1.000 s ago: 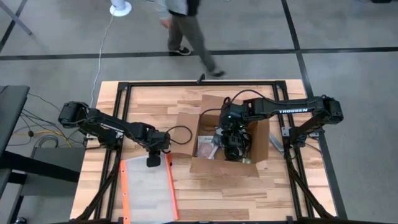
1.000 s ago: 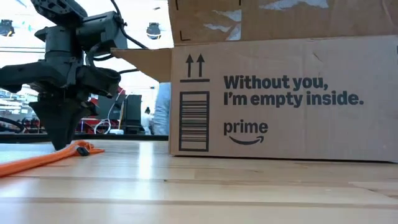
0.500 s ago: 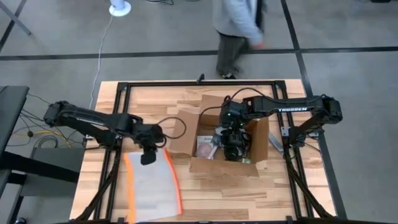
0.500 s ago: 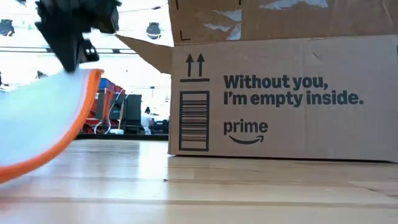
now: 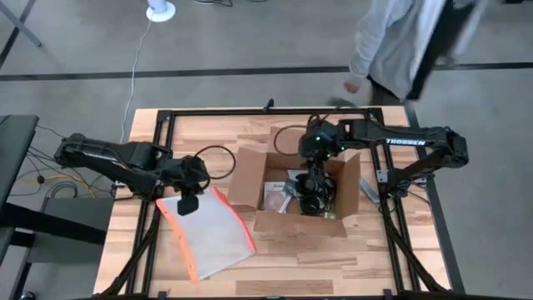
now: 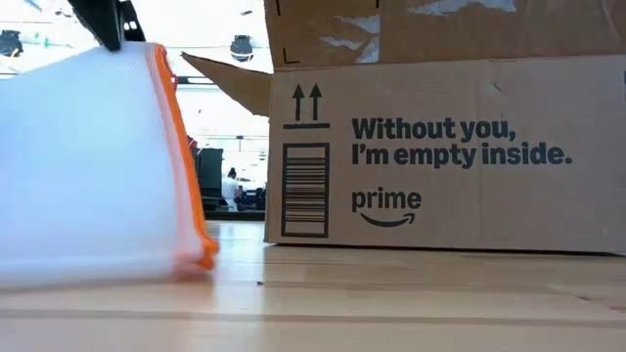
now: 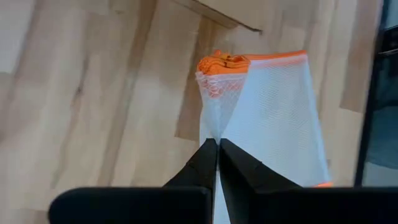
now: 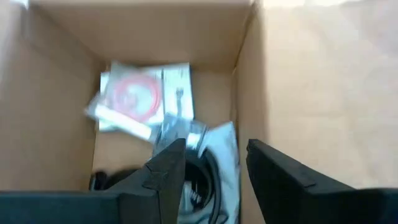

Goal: Unpack boxes
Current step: Open the white zip bag

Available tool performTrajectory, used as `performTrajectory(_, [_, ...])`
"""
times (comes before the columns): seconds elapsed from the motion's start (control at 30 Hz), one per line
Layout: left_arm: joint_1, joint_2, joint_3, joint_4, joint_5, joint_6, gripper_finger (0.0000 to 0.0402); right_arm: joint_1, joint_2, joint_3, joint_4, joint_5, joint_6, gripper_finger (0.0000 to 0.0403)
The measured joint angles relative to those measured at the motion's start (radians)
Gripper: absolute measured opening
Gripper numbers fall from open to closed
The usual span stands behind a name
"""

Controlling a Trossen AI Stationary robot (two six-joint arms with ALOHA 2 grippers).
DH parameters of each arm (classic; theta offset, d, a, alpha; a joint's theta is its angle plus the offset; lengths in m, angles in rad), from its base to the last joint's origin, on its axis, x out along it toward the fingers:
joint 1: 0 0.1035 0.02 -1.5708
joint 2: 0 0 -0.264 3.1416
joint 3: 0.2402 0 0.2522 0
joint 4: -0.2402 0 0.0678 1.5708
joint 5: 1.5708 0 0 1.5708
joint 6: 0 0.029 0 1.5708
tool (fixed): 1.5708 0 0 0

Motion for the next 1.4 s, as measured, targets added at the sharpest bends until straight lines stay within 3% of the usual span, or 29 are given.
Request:
performTrajectory(0.1, [-0.016,-0.003,0.028,0.002,-0.046,0.017,0.0,0.001,-0.021,0.001,0.069,-0.011,0.016,0.0156])
performTrajectory(0.23, [-0.025,-0.002,0.05,0.0,-0.069,0.037,0.0,0.023,-0.011,0.001,0.147,-0.112,0.018,0.0156])
performTrajectory(0.43, [-0.062,-0.002,0.096,-0.048,-0.072,0.043,0.0,0.079,0.031,0.001,0.331,-0.124,0.024,0.0156])
performTrajectory(0.57, [-0.109,-0.006,0.13,-0.126,-0.101,0.009,0.0,0.102,0.091,0.001,0.486,-0.124,0.029,0.0156])
performTrajectory(0.77, [-0.143,-0.011,0.154,-0.1,-0.172,0.021,0.0,0.122,0.229,0.047,0.673,-0.124,0.048,0.0156])
performTrajectory(1.03, [-0.133,-0.014,0.189,-0.09,-0.3,0.146,0.0,0.103,0.437,0.303,0.644,-0.221,0.042,0.0156])
performTrajectory(1.4, [-0.073,-0.014,0.196,-0.083,-0.322,0.193,0.0,0.12,0.575,0.484,0.585,-0.237,0.106,0.0156])
